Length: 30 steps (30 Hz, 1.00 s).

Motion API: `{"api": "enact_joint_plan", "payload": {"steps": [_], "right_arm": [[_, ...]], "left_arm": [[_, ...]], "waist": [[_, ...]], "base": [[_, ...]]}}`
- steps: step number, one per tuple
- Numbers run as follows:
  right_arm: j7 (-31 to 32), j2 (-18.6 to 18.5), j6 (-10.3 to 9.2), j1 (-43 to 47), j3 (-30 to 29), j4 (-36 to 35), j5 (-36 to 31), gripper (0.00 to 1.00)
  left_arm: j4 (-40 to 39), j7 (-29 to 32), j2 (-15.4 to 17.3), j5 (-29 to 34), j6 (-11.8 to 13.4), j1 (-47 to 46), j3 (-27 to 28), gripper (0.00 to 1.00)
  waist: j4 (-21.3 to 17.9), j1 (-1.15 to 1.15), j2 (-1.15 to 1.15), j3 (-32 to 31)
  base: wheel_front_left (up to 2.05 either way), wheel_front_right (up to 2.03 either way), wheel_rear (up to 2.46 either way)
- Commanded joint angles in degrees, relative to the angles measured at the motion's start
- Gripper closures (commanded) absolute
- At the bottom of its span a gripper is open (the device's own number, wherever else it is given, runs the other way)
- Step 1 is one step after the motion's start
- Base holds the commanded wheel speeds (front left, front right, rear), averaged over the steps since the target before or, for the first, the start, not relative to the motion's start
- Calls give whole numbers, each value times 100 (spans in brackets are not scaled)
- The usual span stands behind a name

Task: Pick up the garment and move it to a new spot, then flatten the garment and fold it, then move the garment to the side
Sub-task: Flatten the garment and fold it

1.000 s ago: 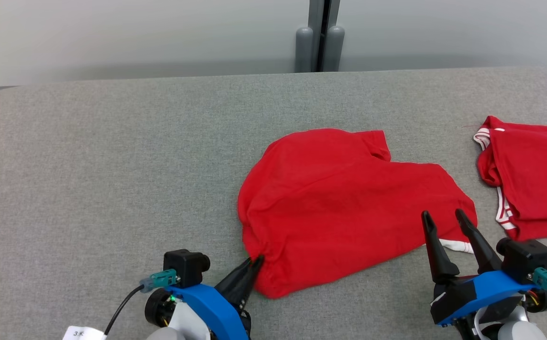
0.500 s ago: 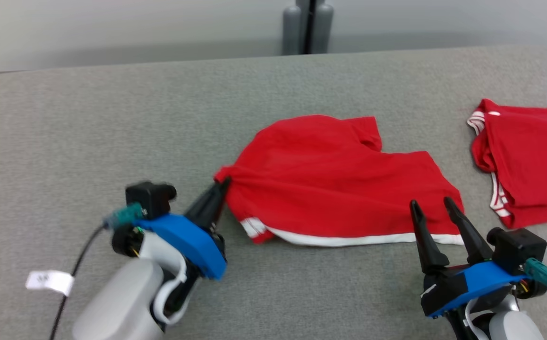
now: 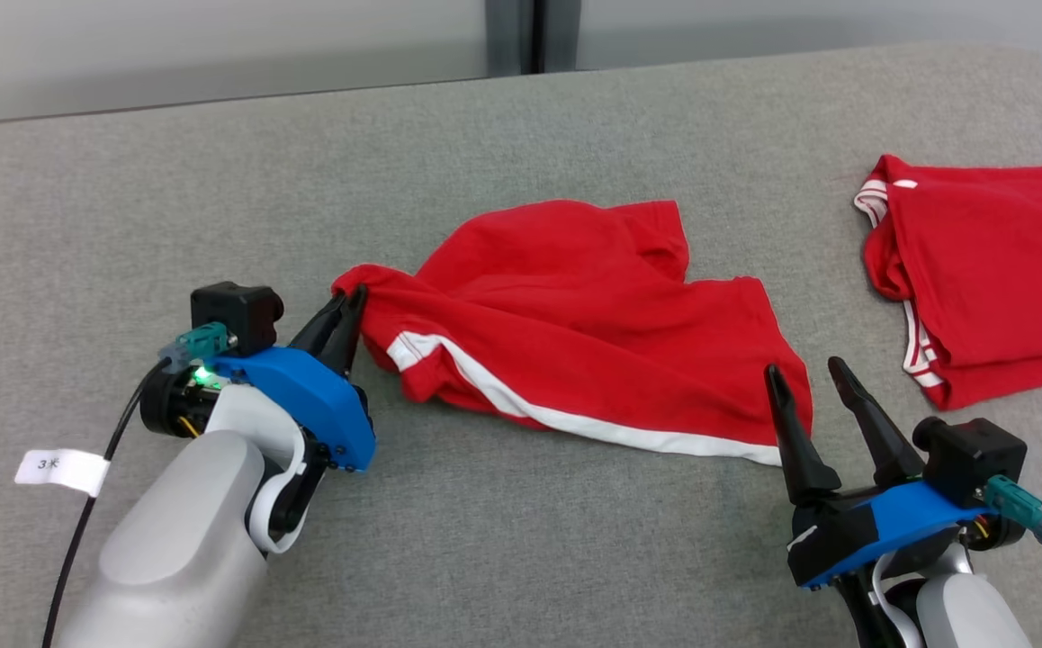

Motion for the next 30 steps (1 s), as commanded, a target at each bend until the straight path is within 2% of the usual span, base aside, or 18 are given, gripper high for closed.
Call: {"api": "enact_joint_plan", "payload": {"steps": [1, 9, 21, 24, 30], "right_arm": [[-15, -5, 4, 3, -20, 4, 22, 0], [89, -5, 4, 143, -153, -49, -57, 0], [304, -5, 4, 374, -246, -241, -68, 0], [310, -5, 4, 417, -282, -279, -49, 0], [244, -4, 4, 550, -490, -326, -125, 0]], "left_arm": [[17, -72, 6, -26, -12, 99, 12, 0], [-268, -238, 55, -195, -55, 724, -26, 0], [-821, -150, 302, -321, 215, 1450, -30, 0], [-975, -341, 349, -293, 298, 1590, 23, 0], [-1386, -1132, 442, -184, 482, 2033, 358, 0]], "waist": [[24, -1, 0, -39], [260, -1, 0, -406], [500, -1, 0, -741], [500, -1, 0, -782], [503, -1, 0, -888]], "base": [[0, 0, 0], [0, 0, 0], [0, 0, 0], [0, 0, 0], [0, 0, 0]]}}
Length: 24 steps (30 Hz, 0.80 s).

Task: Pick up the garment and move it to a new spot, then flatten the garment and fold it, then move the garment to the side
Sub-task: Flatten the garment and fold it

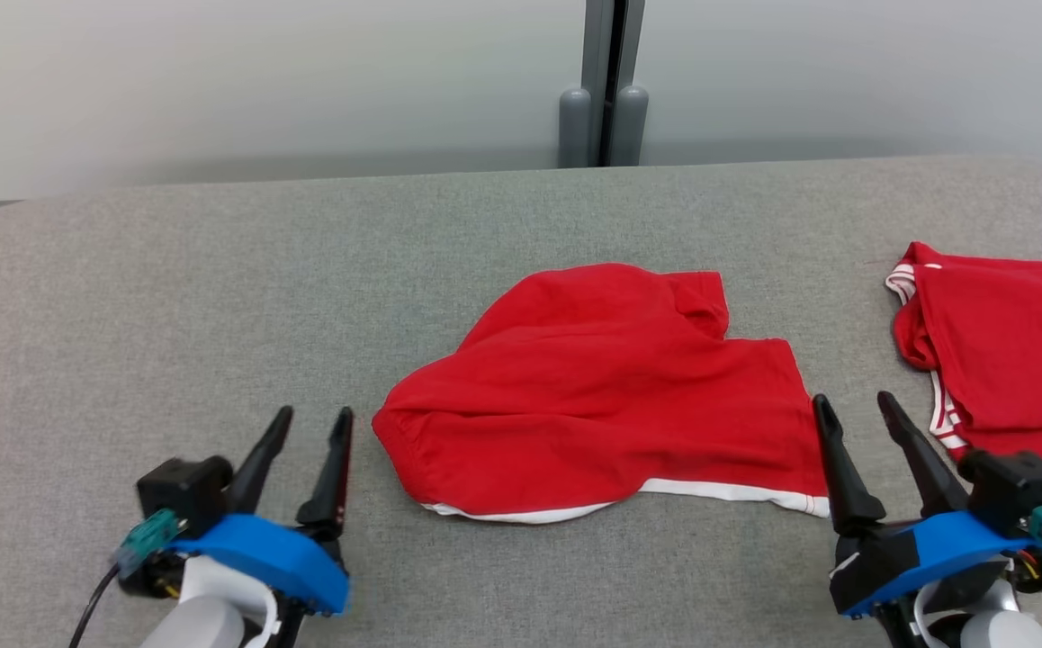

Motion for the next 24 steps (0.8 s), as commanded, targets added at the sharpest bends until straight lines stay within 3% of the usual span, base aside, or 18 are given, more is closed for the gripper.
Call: {"api": "enact_joint_plan", "payload": {"steps": [1, 9, 15, 24], "right_arm": [[-35, -4, 4, 115, -57, -10, -15, 0], [-42, -5, 4, 335, -286, 82, -107, 0], [-78, -5, 4, 445, -358, 161, -189, 0], [-54, -5, 4, 450, -330, 183, -160, 0]], "left_arm": [[-97, -111, 42, 84, 90, 163, 159, 0], [-787, -189, -180, 971, 256, 1003, 1313, 0], [-874, -191, -366, 1386, 47, 1483, 1766, 0], [-814, -192, -547, 1625, -177, 1620, 1958, 0]], "waist": [[3, 1, 0, -24], [84, 1, 0, -256], [111, 1, 0, -345], [114, 1, 0, -324]], "base": [[0, 0, 0], [0, 0, 0], [0, 0, 0], [0, 0, 0]]}}
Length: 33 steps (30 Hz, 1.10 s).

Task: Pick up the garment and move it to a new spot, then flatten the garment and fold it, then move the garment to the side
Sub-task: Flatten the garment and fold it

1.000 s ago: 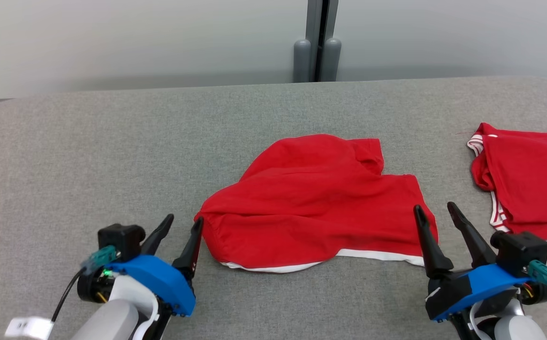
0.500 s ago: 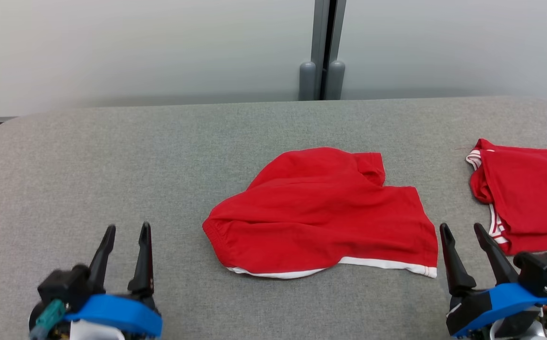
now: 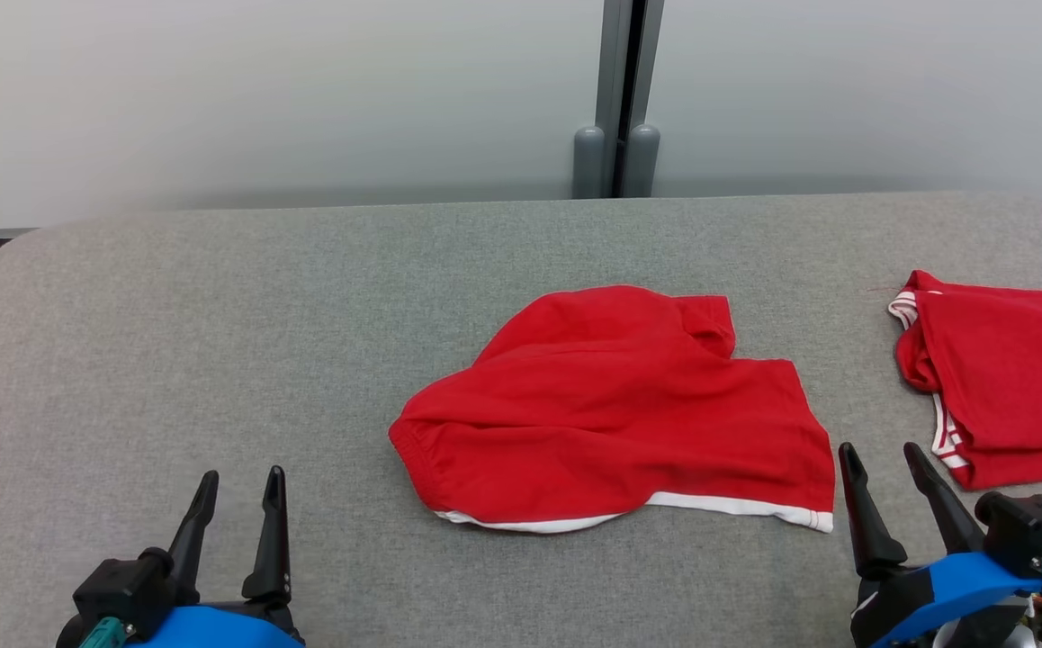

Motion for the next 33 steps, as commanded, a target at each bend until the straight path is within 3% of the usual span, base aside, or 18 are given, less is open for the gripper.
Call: {"api": "enact_joint_plan", "payload": {"steps": [1, 7, 17, 28, 29, 30, 33], "right_arm": [[-3, -6, 4, 39, 5, 2, 6, 0], [24, -6, 4, -20, 47, -28, 18, 0], [0, -6, 4, -138, 190, 69, 91, 0], [96, -7, 4, -307, 363, 333, 126, 0], [137, -6, 4, -314, 359, 406, 122, 0], [192, -6, 4, -332, 360, 487, 113, 0], [295, -7, 4, -457, 329, 735, 36, 0]], "left_arm": [[27, -25, -30, 50, -20, 42, 11, 0], [145, -23, -92, 170, -173, -102, -111, 0], [787, 369, -379, 113, -576, -601, -1188, 0], [1616, 420, -356, -501, -619, -1258, -1926, 1], [1655, 391, -338, -535, -619, -1298, -1973, 37], [1690, 365, -324, -584, -619, -1332, -2010, 100], [1768, 330, -264, -704, -620, -1400, -2109, 100]], "waist": [[-4, 1, 0, 8], [-20, 1, 0, 59], [-60, 1, 0, 284], [-275, 1, 0, 550], [-284, 1, 0, 569], [-291, 1, 0, 589], [-301, 1, 0, 648]], "base": [[0, 0, 0], [0, 0, 0], [0, 0, 0], [0, 0, 0], [0, 0, 0], [0, 0, 0], [0, 0, 0]]}}
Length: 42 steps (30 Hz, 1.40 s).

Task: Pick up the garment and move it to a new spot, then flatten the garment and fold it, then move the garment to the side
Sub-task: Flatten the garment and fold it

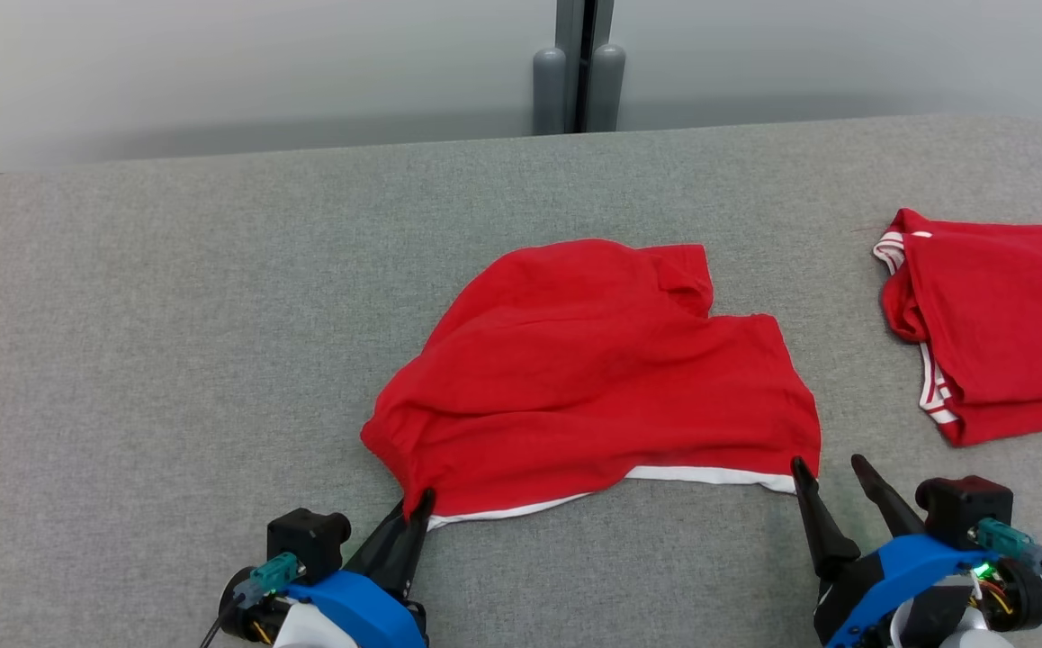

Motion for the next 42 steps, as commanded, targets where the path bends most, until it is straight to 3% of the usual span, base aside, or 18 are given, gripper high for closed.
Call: {"api": "enact_joint_plan", "payload": {"steps": [1, 10, 11, 12, 13, 17, 22, 27, 34, 38, 42], "right_arm": [[48, -9, 4, -138, -43, 117, -40, 0], [590, 15, 10, -717, 103, 1329, -317, 0], [596, 21, 11, -728, 154, 1391, -295, 32], [564, 23, 11, -747, 192, 1431, -284, 87], [567, 27, 12, -758, 239, 1457, -247, 100], [426, 8, 9, -696, 166, 1187, -33, 100], [389, -14, 4, -502, -3, 170, 112, 100], [889, -11, 4, -277, -210, -1154, 23, 100], [1757, -10, 4, -360, -242, -2902, -40, 100], [2216, -92, 4, -743, -208, -3372, 66, 100], [2404, -208, 4, -1403, -171, -3109, 363, 100]], "left_arm": [[28, -33, 64, -31, -39, -122, -17, 100], [190, -103, 34, -190, -40, -370, -390, 100], [206, -112, 36, -216, -40, -395, -431, 100], [221, -112, 38, -239, -40, -407, -472, 100], [226, -123, 36, -261, -40, -415, -504, 100], [79, -194, 88, -331, -40, -494, -488, 100], [-595, -242, 320, -473, 14, -451, -265, 100], [-1811, 68, 748, -700, 177, -379, 26, 100], [-3687, 944, 1381, -1102, 479, -640, 466, 100], [-4252, 1445, 1661, -1323, 618, -1014, 723, 100], [-4200, 1716, 1760, -1478, 655, -1527, 973, 100]], "waist": [[7, -1, 0, 26], [136, -1, 0, 143], [149, -1, 0, 142], [159, -1, 0, 138], [169, -1, 0, 132], [202, -1, 0, 53], [196, -1, 0, -119], [202, -1, 0, -308], [223, -1, 0, -348], [204, -1, 0, -123], [143, -1, 0, 258]], "base": [[0, 0, 0], [0, 0, 0], [0, 0, 0], [0, 0, 0], [0, 0, 0], [0, 0, 0], [0, 0, 0], [0, 0, 0], [0, 0, 0], [0, 0, 0], [0, 0, 0]]}}
